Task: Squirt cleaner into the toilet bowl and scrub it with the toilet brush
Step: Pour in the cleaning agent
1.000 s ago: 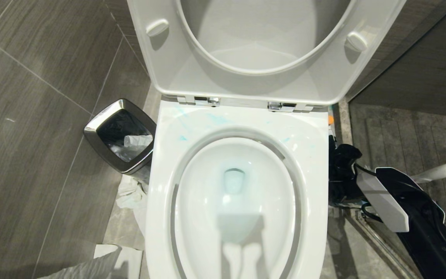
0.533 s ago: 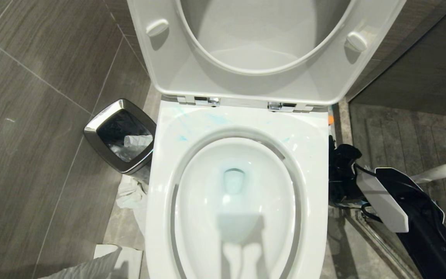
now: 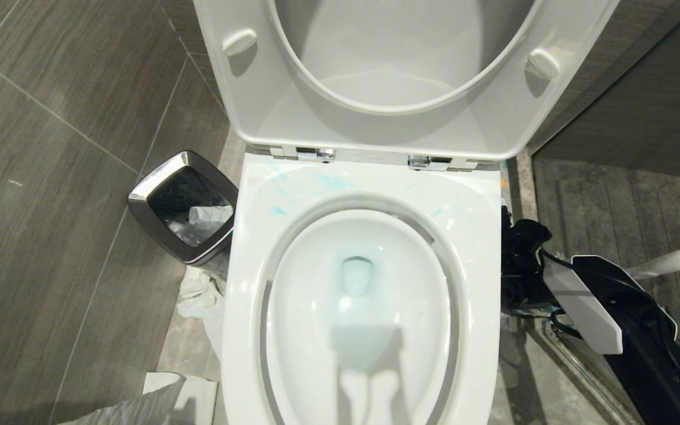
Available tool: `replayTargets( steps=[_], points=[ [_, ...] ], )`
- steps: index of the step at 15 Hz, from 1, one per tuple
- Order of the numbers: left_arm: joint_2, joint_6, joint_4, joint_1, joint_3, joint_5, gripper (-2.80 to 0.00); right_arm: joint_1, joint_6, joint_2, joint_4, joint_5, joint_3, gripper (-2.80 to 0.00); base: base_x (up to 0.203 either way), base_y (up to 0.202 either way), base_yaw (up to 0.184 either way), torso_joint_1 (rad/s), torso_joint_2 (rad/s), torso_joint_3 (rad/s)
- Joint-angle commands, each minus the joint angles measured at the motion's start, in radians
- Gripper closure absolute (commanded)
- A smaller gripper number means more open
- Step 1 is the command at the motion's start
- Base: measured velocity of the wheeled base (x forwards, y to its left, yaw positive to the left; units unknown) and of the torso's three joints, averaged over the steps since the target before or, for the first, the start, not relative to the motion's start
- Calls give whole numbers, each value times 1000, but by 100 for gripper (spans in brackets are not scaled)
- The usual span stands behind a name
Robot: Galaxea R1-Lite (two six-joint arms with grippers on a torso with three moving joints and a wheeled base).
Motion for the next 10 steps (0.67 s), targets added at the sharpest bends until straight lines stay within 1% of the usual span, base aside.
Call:
replayTargets(
  steps=[1,4,7,10],
  points=[
    [0,0,-1,0,8,1,0,2,15,-1,-26,-2,0,0,0,0,0,0,0,0],
    [0,0,-1,0,8,1,0,1,20,-1,-89,-14,1,0,0,0,0,0,0,0],
    [0,0,-1,0,8,1,0,1,18,-19,-111,-52,1,0,0,0,0,0,0,0],
    [0,0,-1,0,8,1,0,0,19,-66,-131,-52,12,0,0,0,0,0,0,0]
  ],
)
